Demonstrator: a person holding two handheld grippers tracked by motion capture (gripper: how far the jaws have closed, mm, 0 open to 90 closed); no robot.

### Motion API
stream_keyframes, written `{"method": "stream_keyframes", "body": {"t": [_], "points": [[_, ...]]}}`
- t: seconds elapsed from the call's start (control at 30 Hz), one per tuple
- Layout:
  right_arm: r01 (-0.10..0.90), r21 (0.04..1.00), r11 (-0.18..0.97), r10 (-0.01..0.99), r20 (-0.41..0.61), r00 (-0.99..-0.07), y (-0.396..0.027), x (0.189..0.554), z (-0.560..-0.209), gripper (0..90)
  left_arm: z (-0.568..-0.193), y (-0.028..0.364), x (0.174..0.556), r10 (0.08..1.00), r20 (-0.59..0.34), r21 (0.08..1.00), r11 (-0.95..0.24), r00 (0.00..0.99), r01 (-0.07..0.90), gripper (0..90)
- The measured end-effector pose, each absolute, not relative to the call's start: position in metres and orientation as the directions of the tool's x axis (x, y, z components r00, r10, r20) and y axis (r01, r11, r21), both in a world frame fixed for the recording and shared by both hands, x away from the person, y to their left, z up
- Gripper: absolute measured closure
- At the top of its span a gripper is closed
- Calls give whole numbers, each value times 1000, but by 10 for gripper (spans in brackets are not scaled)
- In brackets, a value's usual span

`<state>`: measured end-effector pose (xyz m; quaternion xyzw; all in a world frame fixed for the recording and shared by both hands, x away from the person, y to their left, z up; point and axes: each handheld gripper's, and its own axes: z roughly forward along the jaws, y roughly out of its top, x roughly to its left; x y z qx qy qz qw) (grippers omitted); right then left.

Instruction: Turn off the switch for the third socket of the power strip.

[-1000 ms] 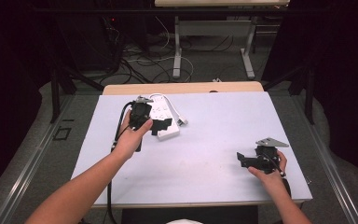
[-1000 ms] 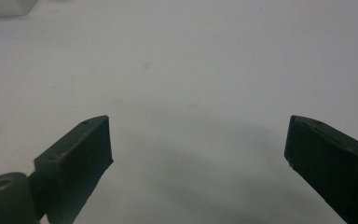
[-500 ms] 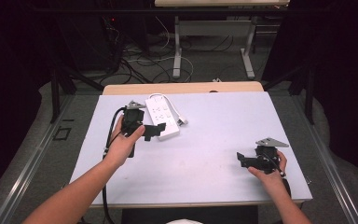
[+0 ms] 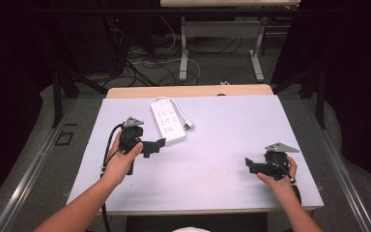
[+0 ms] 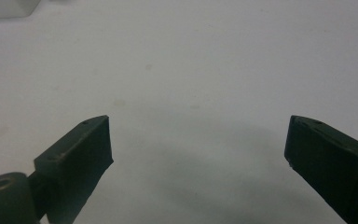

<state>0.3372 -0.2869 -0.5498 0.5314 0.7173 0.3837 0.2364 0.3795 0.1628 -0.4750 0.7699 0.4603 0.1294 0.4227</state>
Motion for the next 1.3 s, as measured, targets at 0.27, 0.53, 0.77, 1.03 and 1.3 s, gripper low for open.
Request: {"method": "stream_keyframes", "body": {"t": [0.27, 0.53, 0.77, 1.03, 1.3], "points": [[585, 800, 136, 944, 73, -321, -286, 337, -550, 67, -486, 176, 372, 831, -213, 772, -179, 513, 610, 11], [583, 801, 137, 943, 74, -323, -285, 337, -550, 67, -494, 194, 366, 849, -214, 768, -158, 482, 620, 14], [580, 802, 139, 943, 72, -326, -285, 337, -550, 67, -503, 210, 362, 867, -224, 772, -121, 446, 624, 15], [582, 802, 134, 944, 75, -322, -285, 336, -549, 67, -517, 226, 357, 886, -222, 765, -100, 406, 636, 14], [580, 803, 137, 943, 73, -324, -285, 337, -549, 67, -530, 237, 355, 898, -231, 764, -70, 374, 641, 15]]}}
